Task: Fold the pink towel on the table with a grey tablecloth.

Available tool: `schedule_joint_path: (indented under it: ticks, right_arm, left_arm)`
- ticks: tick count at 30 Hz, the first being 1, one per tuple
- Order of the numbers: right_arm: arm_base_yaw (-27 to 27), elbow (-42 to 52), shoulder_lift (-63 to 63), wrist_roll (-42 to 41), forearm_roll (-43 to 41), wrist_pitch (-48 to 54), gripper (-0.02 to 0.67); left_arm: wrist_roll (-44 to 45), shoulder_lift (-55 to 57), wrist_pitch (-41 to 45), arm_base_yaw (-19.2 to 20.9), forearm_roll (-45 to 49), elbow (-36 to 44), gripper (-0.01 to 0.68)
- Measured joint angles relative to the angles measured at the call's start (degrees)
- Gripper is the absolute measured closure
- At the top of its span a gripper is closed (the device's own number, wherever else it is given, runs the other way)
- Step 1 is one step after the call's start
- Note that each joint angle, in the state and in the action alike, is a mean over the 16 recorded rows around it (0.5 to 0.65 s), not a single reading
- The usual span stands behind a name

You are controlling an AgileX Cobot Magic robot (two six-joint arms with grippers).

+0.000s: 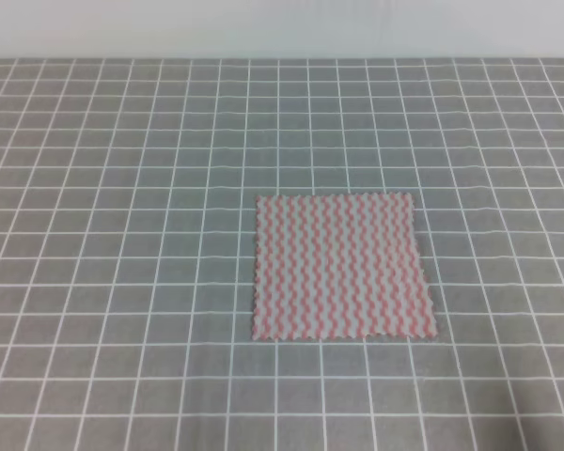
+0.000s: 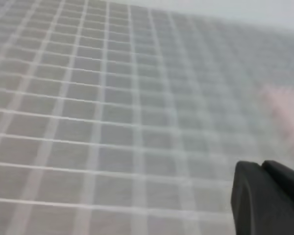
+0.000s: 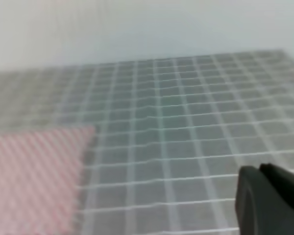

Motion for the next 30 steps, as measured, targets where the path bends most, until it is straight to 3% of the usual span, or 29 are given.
schedule_joint_path:
  ticks: [10, 15, 23, 30]
  right_arm:
    - [0.0, 0.1, 0.0, -0.6, 38.7, -0.9, 0.667]
    - [0.0, 0.1, 0.0, -1.4, 50.7, -1.9, 0.667]
    - [0.0, -0.4, 0.3, -7.4, 52.6, -1.5, 0.667]
    - [0.0, -4.7, 5.6, -17.4, 48.4, 4.1, 0.666]
  left_arm:
    - [-9.0, -0.4, -11.4, 0.0, -21.9, 0.3, 0.672]
    - [-7.8, -0.5, -15.7, 0.0, -25.6, 0.4, 0.672]
    - [-4.2, -0.1, -18.5, 0.0, -25.4, 0.0, 0.672]
    - [0.3, 3.6, -13.4, 0.0, -24.1, -3.8, 0.672]
